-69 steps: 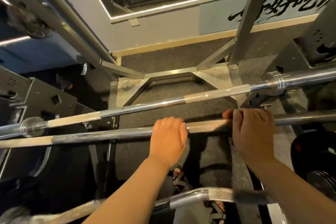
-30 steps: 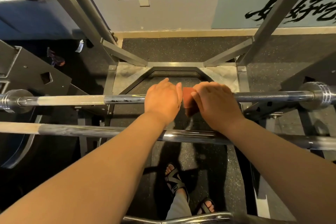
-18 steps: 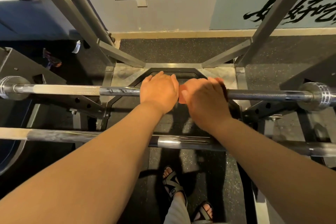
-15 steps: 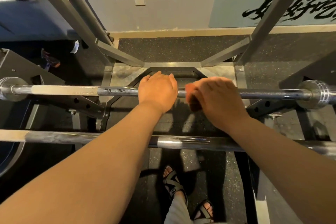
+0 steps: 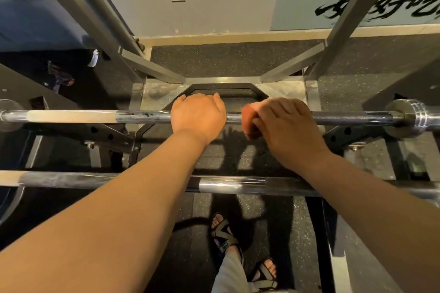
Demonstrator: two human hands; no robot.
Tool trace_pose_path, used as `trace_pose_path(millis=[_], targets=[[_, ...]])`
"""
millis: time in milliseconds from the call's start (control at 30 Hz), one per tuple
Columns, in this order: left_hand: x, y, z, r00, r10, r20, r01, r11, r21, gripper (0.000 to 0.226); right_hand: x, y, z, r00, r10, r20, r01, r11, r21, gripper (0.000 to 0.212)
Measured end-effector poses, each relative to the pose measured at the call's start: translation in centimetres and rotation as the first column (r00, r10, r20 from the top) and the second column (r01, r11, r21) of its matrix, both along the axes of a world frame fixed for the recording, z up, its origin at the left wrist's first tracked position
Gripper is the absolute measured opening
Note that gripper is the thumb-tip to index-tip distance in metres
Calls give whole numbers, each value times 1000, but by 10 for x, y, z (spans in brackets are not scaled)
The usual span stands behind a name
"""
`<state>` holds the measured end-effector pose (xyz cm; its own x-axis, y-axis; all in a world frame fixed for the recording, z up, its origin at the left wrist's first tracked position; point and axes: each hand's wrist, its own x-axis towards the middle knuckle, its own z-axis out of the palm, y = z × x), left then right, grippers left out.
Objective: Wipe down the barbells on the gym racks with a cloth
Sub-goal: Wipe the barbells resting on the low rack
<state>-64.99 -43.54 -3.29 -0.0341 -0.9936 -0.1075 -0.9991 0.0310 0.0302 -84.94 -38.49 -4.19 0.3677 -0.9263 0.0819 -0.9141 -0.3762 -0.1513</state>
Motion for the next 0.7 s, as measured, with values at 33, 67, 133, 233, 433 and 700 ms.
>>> trace_pose_path(millis=[33, 67, 133, 233, 433, 700], targets=[[1, 0, 0, 1000, -2, -10, 2, 1000, 0, 56, -17, 3, 0, 997, -77, 22, 77, 997, 12, 32], [1, 1, -1, 1000, -1, -19, 1, 1000, 0, 57, -29, 5, 3, 983, -179, 50, 177, 984, 35, 37], [1, 1, -1, 1000, 4, -22, -4, 1000, -5, 58, -31, 4, 6, 929, -353, 112, 346, 935, 74, 40], [-1, 0, 3, 1000, 24, -8, -24, 999, 31, 57, 9, 0, 12, 897, -422, 128, 413, 906, 90, 29], [-34, 2, 7, 986, -168, 17, 166, 983, 72, 37, 29, 2, -1, 957, -162, 240, 150, 986, 67, 19], [-41, 10, 7, 990, -142, -7, 141, 981, 132, 42, -62, 19, 7, 945, -319, 69, 308, 942, 133, 39]])
